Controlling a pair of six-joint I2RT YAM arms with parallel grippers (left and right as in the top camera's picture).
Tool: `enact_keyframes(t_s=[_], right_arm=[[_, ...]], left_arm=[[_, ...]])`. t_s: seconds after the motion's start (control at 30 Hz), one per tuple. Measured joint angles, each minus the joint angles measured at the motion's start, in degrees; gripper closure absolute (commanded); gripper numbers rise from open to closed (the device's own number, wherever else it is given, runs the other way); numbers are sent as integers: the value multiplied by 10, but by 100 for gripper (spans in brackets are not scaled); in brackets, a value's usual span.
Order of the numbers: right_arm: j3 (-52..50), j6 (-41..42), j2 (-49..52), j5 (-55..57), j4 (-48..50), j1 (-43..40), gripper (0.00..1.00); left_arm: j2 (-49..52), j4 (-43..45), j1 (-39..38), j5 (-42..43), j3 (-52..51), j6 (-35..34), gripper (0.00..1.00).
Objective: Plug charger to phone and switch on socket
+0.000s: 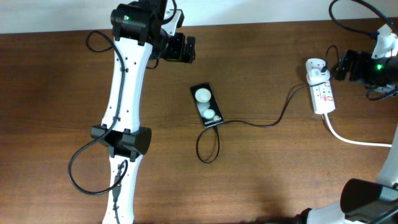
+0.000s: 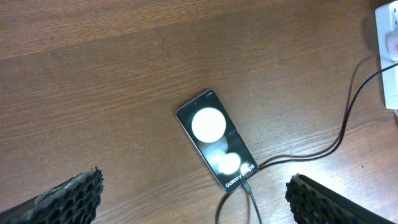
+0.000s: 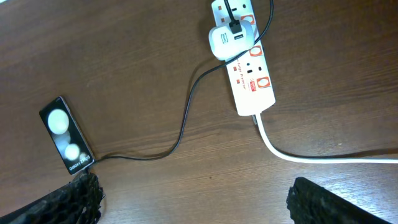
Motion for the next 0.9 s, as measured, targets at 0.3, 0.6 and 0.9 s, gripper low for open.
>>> enact_keyframes(t_s=[0.3,0.6,0.9], right_arm=[[0,0,0,0,0,0,1],[0,0,0,0,0,0,1],[0,0,0,0,0,0,2]], left_arm=[[0,37,0,-19,0,0,1],[-116,221,0,-124,-236,2,1],[-414,508,15,-144,-733,2,1]])
